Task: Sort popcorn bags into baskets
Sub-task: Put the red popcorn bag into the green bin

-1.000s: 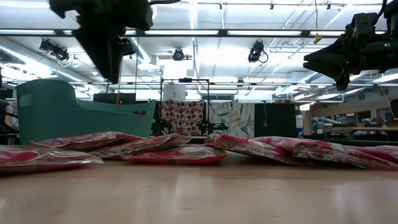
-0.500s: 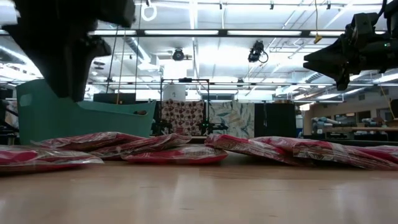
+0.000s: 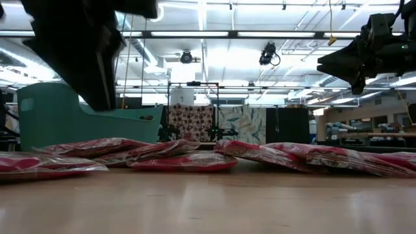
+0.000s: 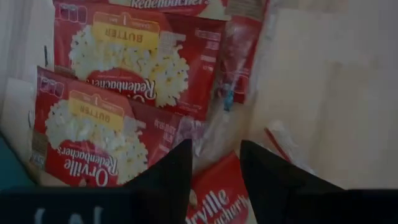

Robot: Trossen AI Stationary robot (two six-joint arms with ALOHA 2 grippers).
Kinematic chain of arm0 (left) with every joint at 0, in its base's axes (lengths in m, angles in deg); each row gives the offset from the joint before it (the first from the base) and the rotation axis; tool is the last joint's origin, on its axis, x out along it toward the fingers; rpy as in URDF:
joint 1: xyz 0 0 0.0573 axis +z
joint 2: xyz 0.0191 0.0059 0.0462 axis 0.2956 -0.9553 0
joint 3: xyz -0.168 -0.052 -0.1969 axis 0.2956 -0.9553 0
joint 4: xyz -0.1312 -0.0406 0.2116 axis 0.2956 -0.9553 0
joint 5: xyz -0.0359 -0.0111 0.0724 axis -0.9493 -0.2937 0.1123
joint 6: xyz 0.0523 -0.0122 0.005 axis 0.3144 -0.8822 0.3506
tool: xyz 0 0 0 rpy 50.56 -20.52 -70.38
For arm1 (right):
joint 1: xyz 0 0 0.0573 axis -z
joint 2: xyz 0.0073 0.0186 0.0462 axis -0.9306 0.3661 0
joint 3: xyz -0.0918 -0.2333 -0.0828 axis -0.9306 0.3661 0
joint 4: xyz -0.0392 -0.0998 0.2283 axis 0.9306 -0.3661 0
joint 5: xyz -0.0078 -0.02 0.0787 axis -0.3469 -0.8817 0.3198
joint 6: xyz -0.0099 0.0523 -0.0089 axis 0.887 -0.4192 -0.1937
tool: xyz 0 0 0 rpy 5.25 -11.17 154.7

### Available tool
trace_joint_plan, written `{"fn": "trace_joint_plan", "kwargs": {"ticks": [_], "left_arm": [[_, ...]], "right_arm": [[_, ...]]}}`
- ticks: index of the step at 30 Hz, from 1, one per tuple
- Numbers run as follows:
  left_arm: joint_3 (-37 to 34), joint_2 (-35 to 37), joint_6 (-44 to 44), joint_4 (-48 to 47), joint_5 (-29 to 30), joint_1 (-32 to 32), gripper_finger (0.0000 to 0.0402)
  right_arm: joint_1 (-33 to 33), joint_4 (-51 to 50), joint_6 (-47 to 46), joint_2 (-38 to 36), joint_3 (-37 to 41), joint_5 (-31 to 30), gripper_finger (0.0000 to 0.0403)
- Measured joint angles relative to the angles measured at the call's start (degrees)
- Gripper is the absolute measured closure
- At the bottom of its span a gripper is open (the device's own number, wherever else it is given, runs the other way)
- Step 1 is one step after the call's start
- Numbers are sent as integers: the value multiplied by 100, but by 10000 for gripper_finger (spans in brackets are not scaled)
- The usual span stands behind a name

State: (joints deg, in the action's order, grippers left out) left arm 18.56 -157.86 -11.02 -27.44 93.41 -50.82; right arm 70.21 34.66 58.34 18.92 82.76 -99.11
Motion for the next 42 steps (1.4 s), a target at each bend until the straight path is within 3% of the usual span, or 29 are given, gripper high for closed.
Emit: {"fn": "trace_joint_plan", "kwargs": {"ticks": [9, 14, 34, 42], "left_arm": [[-7, -332, 117, -74, 298, 3, 150], [-9, -559, 183, -88, 591, -53, 144], [-11, -885, 567, -786, 860, -47, 238], [-57, -885, 552, -975, 875, -33, 334]], "right_arm": [[-1, 1, 1, 1, -1, 2, 288], [1, 0, 1, 0, 0, 2, 288], [1, 1, 2, -1, 1, 1, 288], [-1, 1, 1, -1, 1, 2, 288]]}}
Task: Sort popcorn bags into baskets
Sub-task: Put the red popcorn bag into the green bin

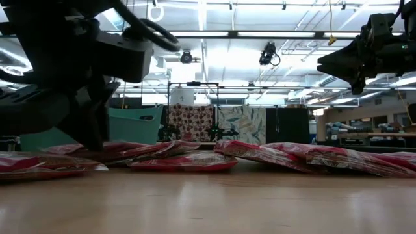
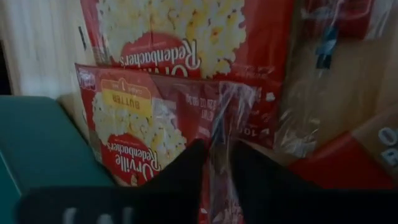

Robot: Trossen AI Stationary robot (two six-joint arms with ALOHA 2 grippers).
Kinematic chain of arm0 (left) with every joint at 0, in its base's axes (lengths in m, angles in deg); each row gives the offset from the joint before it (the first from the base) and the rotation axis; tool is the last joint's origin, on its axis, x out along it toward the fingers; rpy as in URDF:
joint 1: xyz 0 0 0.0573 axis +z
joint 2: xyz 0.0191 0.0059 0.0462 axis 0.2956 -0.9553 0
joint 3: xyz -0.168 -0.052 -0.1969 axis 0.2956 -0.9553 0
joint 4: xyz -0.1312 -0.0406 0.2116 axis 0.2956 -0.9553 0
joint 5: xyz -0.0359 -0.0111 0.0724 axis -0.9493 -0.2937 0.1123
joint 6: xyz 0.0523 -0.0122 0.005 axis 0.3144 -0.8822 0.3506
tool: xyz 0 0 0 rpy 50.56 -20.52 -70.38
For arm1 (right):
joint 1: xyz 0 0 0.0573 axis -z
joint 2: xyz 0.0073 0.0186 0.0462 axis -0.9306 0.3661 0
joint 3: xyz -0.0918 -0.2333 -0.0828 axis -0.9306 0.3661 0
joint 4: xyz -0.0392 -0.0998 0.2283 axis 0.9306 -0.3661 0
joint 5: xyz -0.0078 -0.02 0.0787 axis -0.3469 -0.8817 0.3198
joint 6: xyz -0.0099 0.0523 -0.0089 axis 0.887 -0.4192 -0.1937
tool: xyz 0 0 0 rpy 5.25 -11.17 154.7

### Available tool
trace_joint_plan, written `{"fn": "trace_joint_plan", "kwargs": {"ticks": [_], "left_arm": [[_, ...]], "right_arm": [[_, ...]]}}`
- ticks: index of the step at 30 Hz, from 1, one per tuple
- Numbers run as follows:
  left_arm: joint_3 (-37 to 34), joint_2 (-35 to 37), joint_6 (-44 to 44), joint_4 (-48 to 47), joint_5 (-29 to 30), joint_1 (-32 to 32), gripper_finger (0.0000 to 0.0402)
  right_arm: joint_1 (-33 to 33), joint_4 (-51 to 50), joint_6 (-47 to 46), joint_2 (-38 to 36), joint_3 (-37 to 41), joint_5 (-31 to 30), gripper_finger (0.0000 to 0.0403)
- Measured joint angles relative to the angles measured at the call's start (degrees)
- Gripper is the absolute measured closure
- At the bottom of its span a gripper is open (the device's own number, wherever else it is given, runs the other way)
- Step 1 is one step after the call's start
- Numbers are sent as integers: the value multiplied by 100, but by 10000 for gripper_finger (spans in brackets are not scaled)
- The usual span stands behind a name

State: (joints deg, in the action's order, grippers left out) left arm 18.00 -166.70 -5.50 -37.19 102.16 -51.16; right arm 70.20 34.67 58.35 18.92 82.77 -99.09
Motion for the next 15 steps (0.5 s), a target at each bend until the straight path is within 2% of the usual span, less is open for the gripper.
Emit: {"fn": "trace_joint_plan", "kwargs": {"ticks": [4, 9, 15], "left_arm": [[0, 0, -22, -77, 27, 3, 392], [134, 3, -25, -392, 113, 3, 396], [787, 9, -32, -1213, 199, 3, 398]], "right_arm": [[1, 0, 1, -1, -1, 0, 288], [1, 0, 0, 0, 0, 0, 288], [2, 0, 1, 1, -2, 0, 288]]}}
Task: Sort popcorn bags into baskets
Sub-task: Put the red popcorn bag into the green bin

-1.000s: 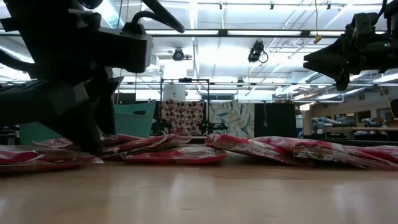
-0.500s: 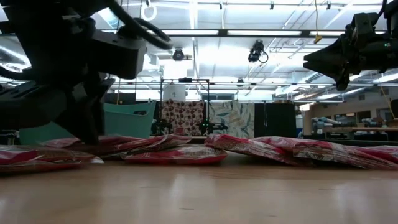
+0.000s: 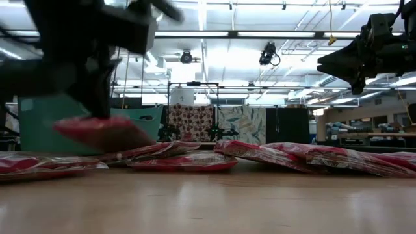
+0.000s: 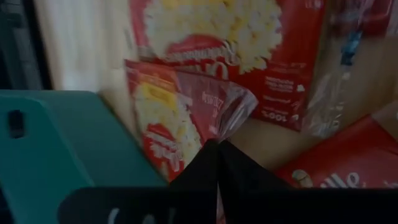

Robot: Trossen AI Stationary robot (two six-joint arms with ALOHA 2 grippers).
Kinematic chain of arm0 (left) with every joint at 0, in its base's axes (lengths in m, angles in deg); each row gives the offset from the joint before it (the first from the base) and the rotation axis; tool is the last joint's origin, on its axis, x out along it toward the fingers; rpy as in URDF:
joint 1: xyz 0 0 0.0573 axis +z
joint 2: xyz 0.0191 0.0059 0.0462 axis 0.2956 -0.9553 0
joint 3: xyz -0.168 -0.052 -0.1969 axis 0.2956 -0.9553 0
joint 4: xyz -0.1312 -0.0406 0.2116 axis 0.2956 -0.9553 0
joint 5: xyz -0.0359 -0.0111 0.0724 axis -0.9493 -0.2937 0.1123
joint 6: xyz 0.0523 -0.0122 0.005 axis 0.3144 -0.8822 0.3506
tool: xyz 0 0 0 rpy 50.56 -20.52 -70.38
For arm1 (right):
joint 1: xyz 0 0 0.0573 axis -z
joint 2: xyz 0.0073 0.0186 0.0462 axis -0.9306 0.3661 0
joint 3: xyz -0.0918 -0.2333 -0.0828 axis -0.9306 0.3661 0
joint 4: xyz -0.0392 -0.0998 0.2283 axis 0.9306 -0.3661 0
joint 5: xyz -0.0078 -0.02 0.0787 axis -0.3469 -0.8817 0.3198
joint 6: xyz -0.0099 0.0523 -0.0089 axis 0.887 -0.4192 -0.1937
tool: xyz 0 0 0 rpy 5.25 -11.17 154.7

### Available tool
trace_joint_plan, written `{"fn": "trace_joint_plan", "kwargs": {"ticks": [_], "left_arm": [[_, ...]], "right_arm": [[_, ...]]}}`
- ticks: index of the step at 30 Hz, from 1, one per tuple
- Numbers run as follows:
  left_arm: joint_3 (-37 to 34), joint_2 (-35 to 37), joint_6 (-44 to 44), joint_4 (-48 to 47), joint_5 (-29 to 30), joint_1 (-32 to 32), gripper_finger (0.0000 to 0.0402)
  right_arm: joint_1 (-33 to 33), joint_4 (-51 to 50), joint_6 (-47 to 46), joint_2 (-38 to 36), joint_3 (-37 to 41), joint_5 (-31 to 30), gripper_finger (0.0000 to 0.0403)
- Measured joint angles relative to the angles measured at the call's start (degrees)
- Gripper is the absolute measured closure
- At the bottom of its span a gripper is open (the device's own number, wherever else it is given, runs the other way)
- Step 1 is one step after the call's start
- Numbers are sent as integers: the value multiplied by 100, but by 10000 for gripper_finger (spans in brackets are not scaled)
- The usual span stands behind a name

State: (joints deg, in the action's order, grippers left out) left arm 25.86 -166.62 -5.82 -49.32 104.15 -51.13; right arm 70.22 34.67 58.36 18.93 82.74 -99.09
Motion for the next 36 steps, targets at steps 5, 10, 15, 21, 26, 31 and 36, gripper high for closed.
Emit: {"fn": "trace_joint_plan", "kwargs": {"ticks": [5, 10, 15, 21, 26, 31, 36], "left_arm": [[561, 2, -1, -719, 205, 26, 399], [1221, 16, 39, -1520, 505, 211, 400], [1261, 480, 348, -1511, 665, 484, 400], [1211, 1156, 517, -1510, 983, 736, 401], [1211, 1757, 634, -1502, 1225, 897, 401], [1211, 2315, 737, -1502, 1414, 1067, 401], [1211, 2748, 1050, -1503, 1616, 1280, 401]], "right_arm": [[-1, -2, 0, -1, 2, -1, 288], [-2, 0, 0, -1, 1, -2, 288], [-1, 1, 0, 0, 2, -1, 288], [-2, 2, -2, 0, 2, -2, 288], [-1, 1, -2, -1, 2, -2, 288], [0, 2, 0, -2, 2, -2, 288], [-1, 1, -2, 0, 2, -2, 288]]}}
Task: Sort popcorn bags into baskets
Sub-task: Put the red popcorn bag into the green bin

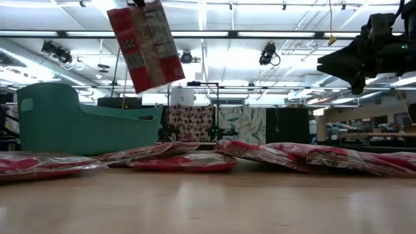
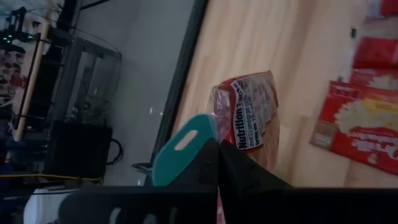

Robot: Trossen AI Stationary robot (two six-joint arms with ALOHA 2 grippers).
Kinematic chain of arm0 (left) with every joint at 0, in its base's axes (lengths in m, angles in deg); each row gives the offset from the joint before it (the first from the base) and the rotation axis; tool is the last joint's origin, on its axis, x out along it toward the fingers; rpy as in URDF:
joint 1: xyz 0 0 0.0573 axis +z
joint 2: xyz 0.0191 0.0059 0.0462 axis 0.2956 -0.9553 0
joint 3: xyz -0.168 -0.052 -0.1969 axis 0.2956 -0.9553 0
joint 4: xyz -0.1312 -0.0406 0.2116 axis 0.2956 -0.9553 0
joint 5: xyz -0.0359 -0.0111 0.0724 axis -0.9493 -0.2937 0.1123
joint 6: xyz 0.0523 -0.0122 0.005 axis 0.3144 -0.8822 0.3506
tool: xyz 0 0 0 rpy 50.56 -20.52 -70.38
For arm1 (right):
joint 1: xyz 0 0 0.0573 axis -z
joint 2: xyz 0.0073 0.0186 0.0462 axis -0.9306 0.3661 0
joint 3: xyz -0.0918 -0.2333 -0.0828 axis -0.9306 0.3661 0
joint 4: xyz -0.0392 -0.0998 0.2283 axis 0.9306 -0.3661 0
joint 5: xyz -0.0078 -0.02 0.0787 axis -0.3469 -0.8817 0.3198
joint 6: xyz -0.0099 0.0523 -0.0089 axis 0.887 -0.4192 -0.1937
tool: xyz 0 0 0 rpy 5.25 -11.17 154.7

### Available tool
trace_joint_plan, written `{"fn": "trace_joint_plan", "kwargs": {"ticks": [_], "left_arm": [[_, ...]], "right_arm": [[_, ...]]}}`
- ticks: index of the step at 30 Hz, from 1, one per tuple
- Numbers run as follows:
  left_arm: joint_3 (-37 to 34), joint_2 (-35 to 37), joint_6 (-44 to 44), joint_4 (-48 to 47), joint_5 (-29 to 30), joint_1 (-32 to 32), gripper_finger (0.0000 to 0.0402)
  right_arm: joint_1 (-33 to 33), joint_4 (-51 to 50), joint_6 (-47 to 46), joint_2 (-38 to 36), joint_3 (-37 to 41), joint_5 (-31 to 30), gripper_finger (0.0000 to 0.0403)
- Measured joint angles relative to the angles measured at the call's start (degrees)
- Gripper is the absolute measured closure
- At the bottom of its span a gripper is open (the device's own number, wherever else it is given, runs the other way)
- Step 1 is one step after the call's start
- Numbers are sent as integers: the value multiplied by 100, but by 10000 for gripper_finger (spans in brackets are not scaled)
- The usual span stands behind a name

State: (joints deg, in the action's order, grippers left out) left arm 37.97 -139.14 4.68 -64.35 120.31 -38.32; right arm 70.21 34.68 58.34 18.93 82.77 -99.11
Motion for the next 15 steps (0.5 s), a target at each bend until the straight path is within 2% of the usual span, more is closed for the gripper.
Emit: {"fn": "trace_joint_plan", "kwargs": {"ticks": [15], "left_arm": [[-4, 258, 1542, 1, -17, 1071, 401]], "right_arm": [[1, -1, 2, -2, -1, 0, 288]]}}
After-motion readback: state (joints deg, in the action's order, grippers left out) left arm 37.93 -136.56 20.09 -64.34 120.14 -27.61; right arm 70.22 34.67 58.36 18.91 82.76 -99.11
